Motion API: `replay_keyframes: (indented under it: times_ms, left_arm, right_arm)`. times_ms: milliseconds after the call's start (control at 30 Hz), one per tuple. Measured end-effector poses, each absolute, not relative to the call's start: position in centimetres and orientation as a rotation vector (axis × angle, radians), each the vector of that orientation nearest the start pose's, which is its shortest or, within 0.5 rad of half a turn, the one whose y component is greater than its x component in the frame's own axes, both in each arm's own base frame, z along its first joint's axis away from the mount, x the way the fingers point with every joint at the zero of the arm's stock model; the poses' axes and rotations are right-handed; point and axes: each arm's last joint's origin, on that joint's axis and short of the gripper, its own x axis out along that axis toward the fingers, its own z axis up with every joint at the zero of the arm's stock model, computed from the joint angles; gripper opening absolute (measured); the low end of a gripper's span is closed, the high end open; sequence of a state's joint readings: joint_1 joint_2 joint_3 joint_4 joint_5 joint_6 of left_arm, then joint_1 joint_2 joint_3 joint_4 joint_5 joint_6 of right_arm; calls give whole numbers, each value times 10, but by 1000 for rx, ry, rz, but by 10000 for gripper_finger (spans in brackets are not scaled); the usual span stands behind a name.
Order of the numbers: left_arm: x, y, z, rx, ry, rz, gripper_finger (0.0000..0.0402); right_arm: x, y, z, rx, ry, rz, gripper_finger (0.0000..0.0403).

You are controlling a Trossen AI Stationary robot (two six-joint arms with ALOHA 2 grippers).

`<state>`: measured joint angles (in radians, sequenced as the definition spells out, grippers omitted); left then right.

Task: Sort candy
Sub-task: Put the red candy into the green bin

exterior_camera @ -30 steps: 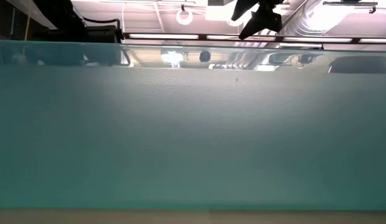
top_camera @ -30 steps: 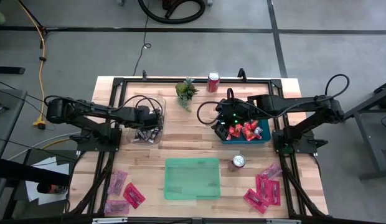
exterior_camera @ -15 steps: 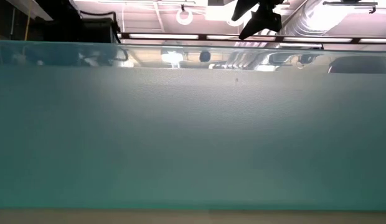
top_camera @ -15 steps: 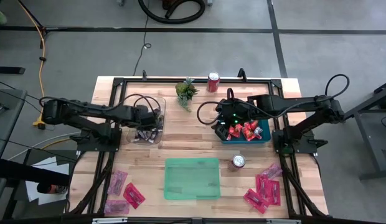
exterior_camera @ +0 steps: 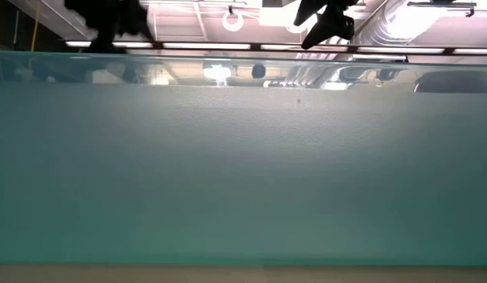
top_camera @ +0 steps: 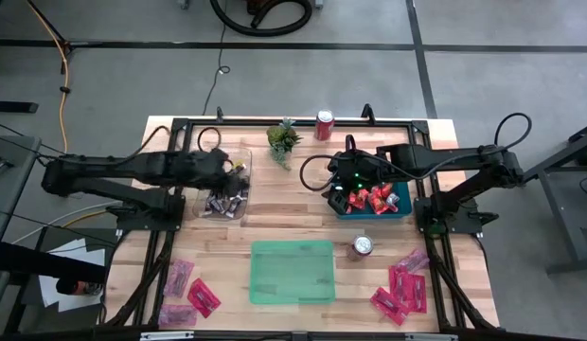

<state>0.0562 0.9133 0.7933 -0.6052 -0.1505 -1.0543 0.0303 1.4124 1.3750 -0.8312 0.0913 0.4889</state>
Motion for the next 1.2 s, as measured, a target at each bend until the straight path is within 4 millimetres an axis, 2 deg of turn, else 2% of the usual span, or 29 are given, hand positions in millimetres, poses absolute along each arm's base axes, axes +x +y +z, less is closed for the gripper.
replay_keyframes:
  times_ms: [100, 200, 367, 433, 567, 667, 800, 967, 1200]
  left_arm:
    - [190, -9, 302, -1008, 484, 290, 188]
    - [196, -41, 317, -1016, 510, 110, 188]
    - [205, -107, 318, -908, 725, -35, 188]
    - [205, -133, 312, -783, 873, -55, 188]
    - [195, -177, 292, -426, 1173, -31, 188]
    - [187, -209, 272, -174, 1270, -44, 188]
    - [173, -248, 237, 79, 1316, -112, 188]
    - [155, -278, 197, 263, 1389, -135, 188]
    - [141, -297, 168, 390, 1424, -185, 188]
  right_arm:
    - [287, 6, 341, 404, 845, -267, 250]
    - [286, 6, 340, 403, 863, -268, 250]
    - [284, 6, 338, 400, 888, -274, 250]
    - [283, 6, 338, 399, 891, -275, 250]
    - [283, 6, 338, 399, 897, -277, 250]
    - [283, 6, 338, 399, 897, -277, 250]
    - [283, 6, 338, 399, 897, -277, 250]
    - [283, 6, 338, 405, 897, -281, 250]
    - [283, 6, 337, 408, 898, -283, 250]
